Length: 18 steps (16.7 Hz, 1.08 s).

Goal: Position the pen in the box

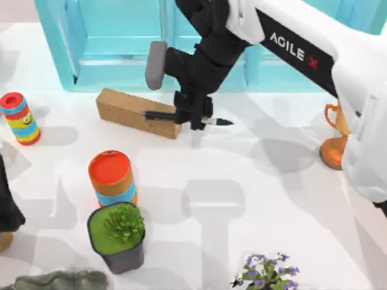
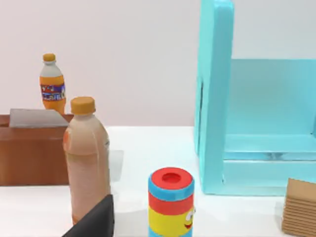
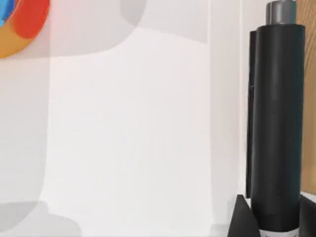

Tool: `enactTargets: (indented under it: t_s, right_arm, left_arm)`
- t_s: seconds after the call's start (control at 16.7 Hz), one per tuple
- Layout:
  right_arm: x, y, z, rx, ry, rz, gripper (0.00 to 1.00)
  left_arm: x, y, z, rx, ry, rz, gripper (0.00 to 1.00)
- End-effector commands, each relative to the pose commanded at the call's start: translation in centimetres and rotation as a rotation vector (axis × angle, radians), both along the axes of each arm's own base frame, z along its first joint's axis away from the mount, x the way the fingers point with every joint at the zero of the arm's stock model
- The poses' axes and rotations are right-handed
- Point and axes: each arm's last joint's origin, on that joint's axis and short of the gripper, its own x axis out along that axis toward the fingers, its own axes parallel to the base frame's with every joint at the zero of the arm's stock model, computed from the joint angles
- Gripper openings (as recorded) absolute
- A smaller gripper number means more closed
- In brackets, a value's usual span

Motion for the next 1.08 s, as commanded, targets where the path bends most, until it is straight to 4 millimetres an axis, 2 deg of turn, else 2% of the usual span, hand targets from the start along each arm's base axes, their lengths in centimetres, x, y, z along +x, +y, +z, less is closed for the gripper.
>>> enactTargets:
  t_s: [0.18, 0.36, 0.48, 0.72, 1.08]
  right_arm:
    - [-0.7, 0.5, 3.8, 0.041, -0.041, 0.023, 0.00]
    - [-1.1, 0.1, 5.5, 0.034, -0.036, 0.023, 0.00]
    - [-1.3, -0.1, 5.2, 0.003, -0.003, 0.014, 0.00]
    - [-1.6, -0.1, 3.5, -0.063, 0.077, 0.005, 0.00]
    - [-1.2, -0.7, 3.8, -0.059, 0.073, -0.010, 0.00]
  left_arm:
    - [0.0, 0.0, 0.0, 0.000, 0.000, 0.000, 1.00]
    - [0.0, 0.0, 0.0, 0.000, 0.000, 0.000, 1.00]
    - [0.0, 0.0, 0.0, 0.000, 0.000, 0.000, 1.00]
    - [0.0, 0.0, 0.0, 0.000, 0.000, 0.000, 1.00]
    - [0.0, 0.0, 0.0, 0.000, 0.000, 0.000, 1.00]
